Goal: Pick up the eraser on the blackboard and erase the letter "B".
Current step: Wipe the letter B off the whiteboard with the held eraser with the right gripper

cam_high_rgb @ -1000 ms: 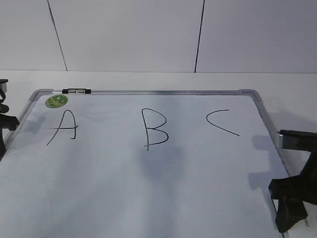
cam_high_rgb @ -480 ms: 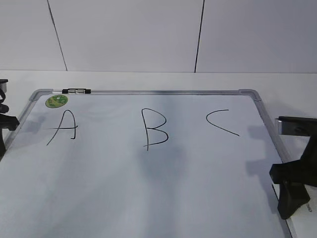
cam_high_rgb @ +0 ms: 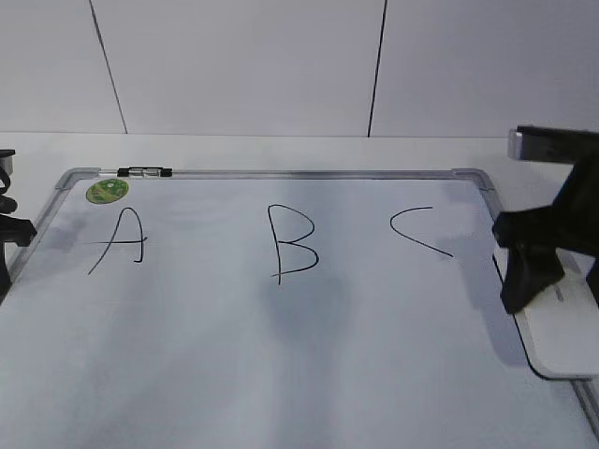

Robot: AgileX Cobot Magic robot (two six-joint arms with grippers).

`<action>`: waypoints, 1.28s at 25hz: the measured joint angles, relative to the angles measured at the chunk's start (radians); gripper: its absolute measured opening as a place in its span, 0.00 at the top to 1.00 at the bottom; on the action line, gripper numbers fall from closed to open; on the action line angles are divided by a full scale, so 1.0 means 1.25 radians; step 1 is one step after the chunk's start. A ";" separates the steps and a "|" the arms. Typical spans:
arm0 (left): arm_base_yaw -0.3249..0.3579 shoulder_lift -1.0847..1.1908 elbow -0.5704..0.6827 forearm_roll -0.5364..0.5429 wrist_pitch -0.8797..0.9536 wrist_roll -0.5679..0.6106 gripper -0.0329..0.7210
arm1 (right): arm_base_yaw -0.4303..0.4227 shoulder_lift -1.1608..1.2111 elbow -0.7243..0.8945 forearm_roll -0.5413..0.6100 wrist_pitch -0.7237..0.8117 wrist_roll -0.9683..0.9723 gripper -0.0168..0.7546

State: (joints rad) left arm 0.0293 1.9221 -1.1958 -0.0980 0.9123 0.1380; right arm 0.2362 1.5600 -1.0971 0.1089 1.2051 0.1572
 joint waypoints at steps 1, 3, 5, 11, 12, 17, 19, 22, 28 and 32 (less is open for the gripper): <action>0.000 0.000 0.000 0.000 0.001 0.000 0.93 | 0.005 0.002 -0.024 -0.001 0.001 0.000 0.27; 0.000 0.000 0.000 0.000 0.001 0.000 0.93 | 0.021 0.017 -0.074 -0.003 0.007 0.000 0.27; 0.000 0.000 0.000 0.000 0.001 0.000 0.93 | 0.044 0.048 -0.131 -0.003 0.008 0.000 0.27; 0.000 0.000 0.000 0.000 0.001 0.000 0.93 | 0.135 0.185 -0.319 -0.004 0.011 -0.001 0.27; 0.000 0.000 0.000 0.000 0.001 0.000 0.93 | 0.149 0.213 -0.353 -0.004 0.013 -0.001 0.27; 0.000 0.000 0.000 -0.001 0.001 0.000 0.93 | 0.186 0.352 -0.491 -0.004 0.015 -0.001 0.27; 0.000 0.000 0.000 -0.001 0.002 0.000 0.93 | 0.190 0.405 -0.531 -0.004 0.015 -0.003 0.27; 0.000 0.000 0.000 -0.001 0.002 0.000 0.93 | 0.191 0.484 -0.575 -0.007 0.015 -0.003 0.27; 0.000 0.000 0.000 -0.001 0.002 0.000 0.93 | 0.191 0.582 -0.658 -0.011 0.044 -0.003 0.27; 0.000 0.000 0.000 -0.001 0.002 0.000 0.93 | 0.197 0.605 -0.699 -0.009 0.076 -0.003 0.27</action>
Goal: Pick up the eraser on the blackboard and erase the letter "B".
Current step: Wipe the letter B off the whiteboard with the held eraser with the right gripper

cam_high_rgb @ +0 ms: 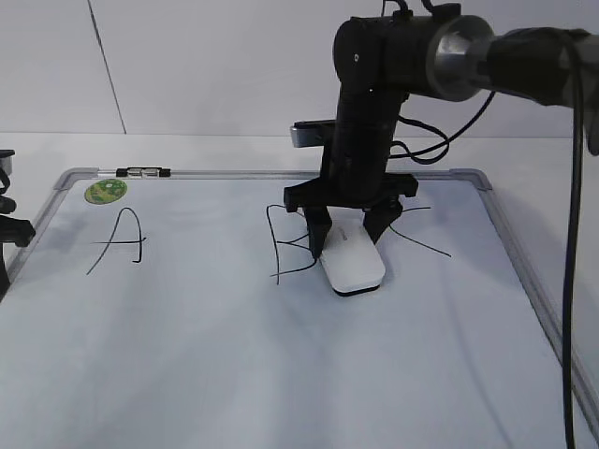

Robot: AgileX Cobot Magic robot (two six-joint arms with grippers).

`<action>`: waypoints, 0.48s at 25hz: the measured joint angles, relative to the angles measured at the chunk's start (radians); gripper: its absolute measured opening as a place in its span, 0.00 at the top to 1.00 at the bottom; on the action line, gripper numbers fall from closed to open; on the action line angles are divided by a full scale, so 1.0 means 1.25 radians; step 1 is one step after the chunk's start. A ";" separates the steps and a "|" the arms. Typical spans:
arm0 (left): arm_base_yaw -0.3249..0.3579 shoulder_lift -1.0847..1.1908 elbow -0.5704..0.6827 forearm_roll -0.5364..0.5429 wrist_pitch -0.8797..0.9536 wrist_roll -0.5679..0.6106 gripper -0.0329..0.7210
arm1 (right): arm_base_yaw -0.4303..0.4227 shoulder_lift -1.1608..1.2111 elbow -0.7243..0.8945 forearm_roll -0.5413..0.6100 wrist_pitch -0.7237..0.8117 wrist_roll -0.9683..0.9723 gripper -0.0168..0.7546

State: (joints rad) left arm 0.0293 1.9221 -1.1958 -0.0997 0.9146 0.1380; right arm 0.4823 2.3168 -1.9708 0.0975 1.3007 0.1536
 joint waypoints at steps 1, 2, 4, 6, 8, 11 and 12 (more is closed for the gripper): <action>0.001 0.000 0.000 0.000 0.000 0.000 0.93 | 0.008 0.003 -0.010 -0.007 0.007 0.000 0.27; 0.001 0.000 0.000 0.000 0.000 0.000 0.93 | 0.016 0.009 -0.018 -0.016 0.007 0.000 0.27; 0.001 0.000 0.000 0.001 0.001 0.000 0.93 | 0.042 0.016 -0.032 -0.030 0.002 -0.002 0.27; 0.001 0.000 0.000 0.001 0.001 0.000 0.93 | 0.077 0.025 -0.048 -0.030 -0.009 -0.002 0.27; 0.001 0.000 0.000 0.000 0.001 0.000 0.93 | 0.123 0.032 -0.063 -0.030 -0.022 -0.003 0.27; 0.001 0.000 0.000 0.000 0.001 0.000 0.93 | 0.185 0.040 -0.077 -0.024 -0.031 -0.006 0.27; 0.001 0.000 0.000 -0.001 0.001 0.000 0.93 | 0.200 0.042 -0.084 -0.024 -0.030 -0.006 0.27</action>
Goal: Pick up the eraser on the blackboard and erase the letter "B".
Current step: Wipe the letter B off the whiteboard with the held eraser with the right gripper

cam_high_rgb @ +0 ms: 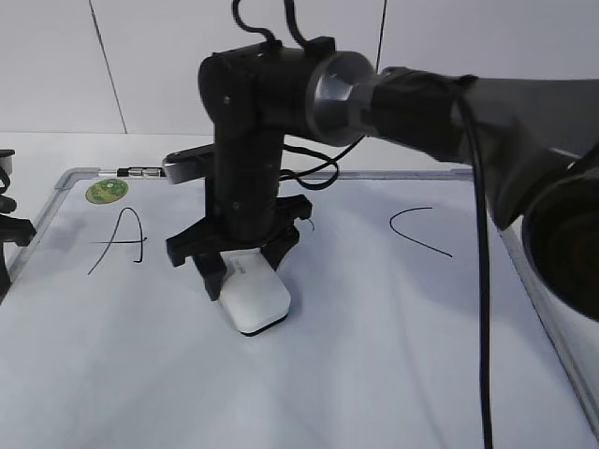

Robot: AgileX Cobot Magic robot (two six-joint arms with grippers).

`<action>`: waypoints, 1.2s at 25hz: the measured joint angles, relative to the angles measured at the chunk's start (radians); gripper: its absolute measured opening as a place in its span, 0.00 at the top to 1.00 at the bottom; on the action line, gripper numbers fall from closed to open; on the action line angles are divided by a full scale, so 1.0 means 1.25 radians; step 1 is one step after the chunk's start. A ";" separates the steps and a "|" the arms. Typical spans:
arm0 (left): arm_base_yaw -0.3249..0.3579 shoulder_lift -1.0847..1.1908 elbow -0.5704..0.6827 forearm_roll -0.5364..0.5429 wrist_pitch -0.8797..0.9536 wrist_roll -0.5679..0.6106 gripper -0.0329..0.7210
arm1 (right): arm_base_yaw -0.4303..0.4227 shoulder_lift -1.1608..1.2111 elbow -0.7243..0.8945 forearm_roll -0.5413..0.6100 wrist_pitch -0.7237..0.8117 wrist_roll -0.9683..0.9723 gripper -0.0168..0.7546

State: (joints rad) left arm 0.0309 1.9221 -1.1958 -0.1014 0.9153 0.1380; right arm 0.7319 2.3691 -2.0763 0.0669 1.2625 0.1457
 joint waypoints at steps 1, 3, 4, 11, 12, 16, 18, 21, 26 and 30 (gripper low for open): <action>0.000 0.000 0.000 0.000 0.000 0.000 0.93 | 0.014 0.004 -0.006 -0.002 0.000 0.000 0.27; 0.000 0.000 0.000 -0.001 0.000 0.000 0.93 | 0.024 0.009 -0.015 -0.010 0.000 0.000 0.27; 0.000 0.000 0.000 -0.001 0.000 0.000 0.93 | 0.024 0.013 -0.022 -0.016 0.003 0.007 0.27; 0.000 0.000 0.000 -0.002 0.000 0.000 0.93 | -0.029 0.044 -0.074 -0.034 0.009 0.048 0.27; 0.000 0.000 0.000 -0.002 0.000 0.000 0.93 | -0.045 0.050 -0.079 -0.034 0.004 0.048 0.27; 0.000 0.000 0.000 -0.002 0.000 0.000 0.93 | -0.104 0.056 -0.089 -0.034 -0.012 0.050 0.27; 0.000 0.000 0.000 -0.002 -0.002 0.000 0.93 | -0.133 0.056 -0.090 -0.036 -0.020 0.050 0.27; 0.000 0.000 0.000 -0.002 -0.002 0.000 0.93 | -0.182 0.058 -0.090 -0.047 -0.027 0.051 0.27; 0.000 0.000 0.000 -0.002 -0.002 0.000 0.93 | -0.224 0.058 -0.090 -0.054 -0.032 0.051 0.27; 0.000 0.000 0.000 -0.002 -0.002 0.000 0.93 | -0.216 0.058 -0.090 -0.025 -0.032 0.032 0.27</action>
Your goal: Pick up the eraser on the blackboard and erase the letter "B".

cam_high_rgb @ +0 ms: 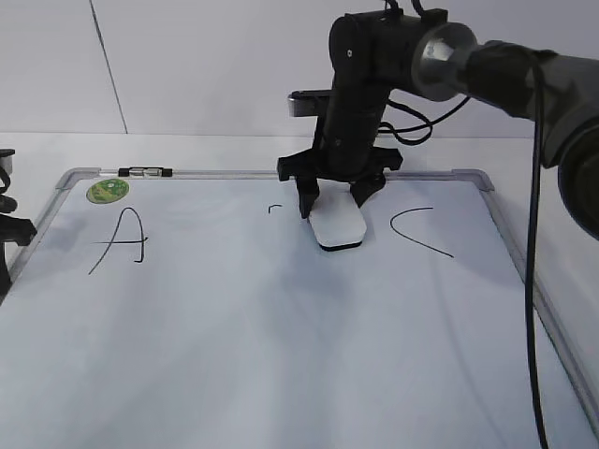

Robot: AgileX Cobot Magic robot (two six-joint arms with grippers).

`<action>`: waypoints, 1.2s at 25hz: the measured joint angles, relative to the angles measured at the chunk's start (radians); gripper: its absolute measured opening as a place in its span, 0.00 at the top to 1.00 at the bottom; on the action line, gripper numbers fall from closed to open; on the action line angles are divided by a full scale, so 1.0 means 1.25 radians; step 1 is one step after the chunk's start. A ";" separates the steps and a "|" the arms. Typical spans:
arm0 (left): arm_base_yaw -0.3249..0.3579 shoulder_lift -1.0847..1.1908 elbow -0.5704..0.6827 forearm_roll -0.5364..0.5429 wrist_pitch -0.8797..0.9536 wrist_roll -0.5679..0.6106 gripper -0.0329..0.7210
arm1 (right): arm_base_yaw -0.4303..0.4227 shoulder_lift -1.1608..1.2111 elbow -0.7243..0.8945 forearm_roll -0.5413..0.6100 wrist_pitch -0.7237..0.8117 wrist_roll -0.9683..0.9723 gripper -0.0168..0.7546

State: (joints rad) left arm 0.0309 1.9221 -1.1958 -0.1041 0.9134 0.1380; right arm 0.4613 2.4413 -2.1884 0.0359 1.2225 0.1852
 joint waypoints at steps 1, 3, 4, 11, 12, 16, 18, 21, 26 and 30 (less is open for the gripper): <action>0.000 0.000 0.000 0.000 0.000 0.000 0.93 | 0.004 0.000 0.000 0.002 0.000 -0.007 0.27; 0.000 0.000 0.000 0.000 0.002 0.000 0.93 | 0.021 0.001 0.000 -0.010 0.000 -0.026 0.27; 0.000 0.000 0.000 0.000 0.002 0.000 0.93 | 0.033 0.001 0.000 -0.019 -0.002 -0.034 0.27; 0.000 0.000 0.000 0.002 0.003 0.000 0.93 | 0.141 0.017 -0.026 -0.018 -0.002 -0.082 0.27; 0.000 0.000 0.000 0.002 0.003 0.000 0.93 | 0.152 0.019 -0.030 -0.019 -0.002 -0.087 0.27; 0.000 0.000 0.000 0.002 0.003 0.000 0.93 | 0.161 0.031 -0.059 -0.046 0.008 -0.080 0.27; 0.000 0.000 0.000 0.002 0.003 0.000 0.93 | 0.153 0.038 -0.074 -0.052 0.024 -0.073 0.27; 0.000 0.000 0.000 0.000 0.001 0.000 0.93 | 0.127 0.043 -0.081 -0.029 0.026 -0.059 0.27; 0.000 0.000 0.000 -0.003 0.000 0.000 0.93 | 0.051 0.043 -0.083 -0.021 0.007 -0.046 0.27; 0.000 0.000 0.000 0.000 0.000 0.000 0.93 | 0.015 0.043 -0.083 -0.023 0.001 -0.041 0.27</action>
State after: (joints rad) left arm 0.0309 1.9221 -1.1958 -0.1044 0.9134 0.1380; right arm 0.4804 2.4953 -2.2918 0.0074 1.2241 0.1337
